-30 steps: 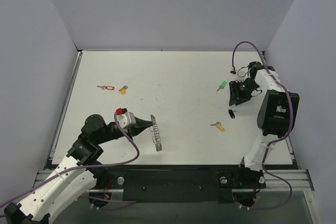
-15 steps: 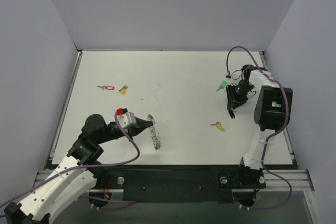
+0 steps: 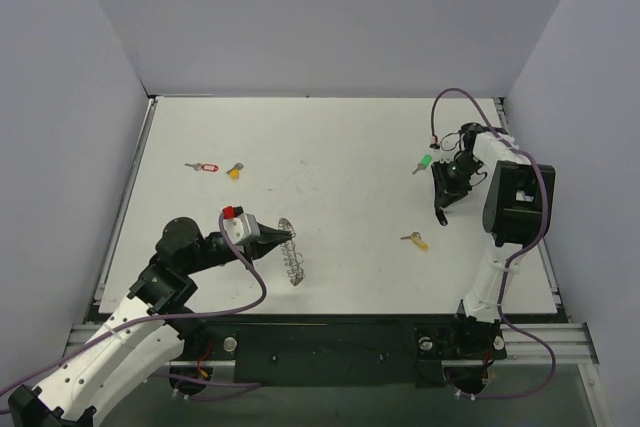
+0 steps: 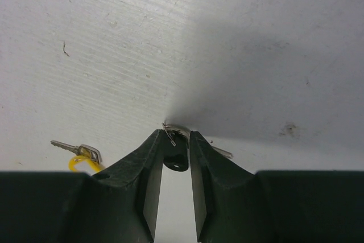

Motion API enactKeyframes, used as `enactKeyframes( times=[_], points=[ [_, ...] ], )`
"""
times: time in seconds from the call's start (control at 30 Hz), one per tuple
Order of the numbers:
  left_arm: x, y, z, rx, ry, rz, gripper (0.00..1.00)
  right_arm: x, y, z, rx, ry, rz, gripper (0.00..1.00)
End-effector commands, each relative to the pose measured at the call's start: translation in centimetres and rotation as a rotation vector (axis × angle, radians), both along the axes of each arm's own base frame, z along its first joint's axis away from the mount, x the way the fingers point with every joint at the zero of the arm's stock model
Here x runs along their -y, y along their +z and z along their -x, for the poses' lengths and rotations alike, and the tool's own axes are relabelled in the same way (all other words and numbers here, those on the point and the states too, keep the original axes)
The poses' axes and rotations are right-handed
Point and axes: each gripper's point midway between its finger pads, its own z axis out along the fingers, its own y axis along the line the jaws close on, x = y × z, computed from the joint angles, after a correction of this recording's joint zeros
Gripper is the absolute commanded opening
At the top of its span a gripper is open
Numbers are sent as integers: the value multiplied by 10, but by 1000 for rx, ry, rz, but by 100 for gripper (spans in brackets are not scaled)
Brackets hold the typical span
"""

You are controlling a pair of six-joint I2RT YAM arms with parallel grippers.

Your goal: Put the keys on the keyring

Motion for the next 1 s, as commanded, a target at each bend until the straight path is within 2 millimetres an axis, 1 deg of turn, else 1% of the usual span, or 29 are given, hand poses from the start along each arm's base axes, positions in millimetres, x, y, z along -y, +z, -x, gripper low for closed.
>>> enactKeyframes(
  times=[0.0, 0.5, 0.97],
  points=[
    [0, 14, 0, 53, -6, 27, 0, -1, 4, 5, -39, 0, 6, 20],
    [0, 14, 0, 51, -8, 28, 0, -6, 3, 10, -64, 25, -9, 15],
    [0, 14, 1, 53, -10, 29, 0, -10, 3, 14, -81, 44, -26, 16]
  ],
)
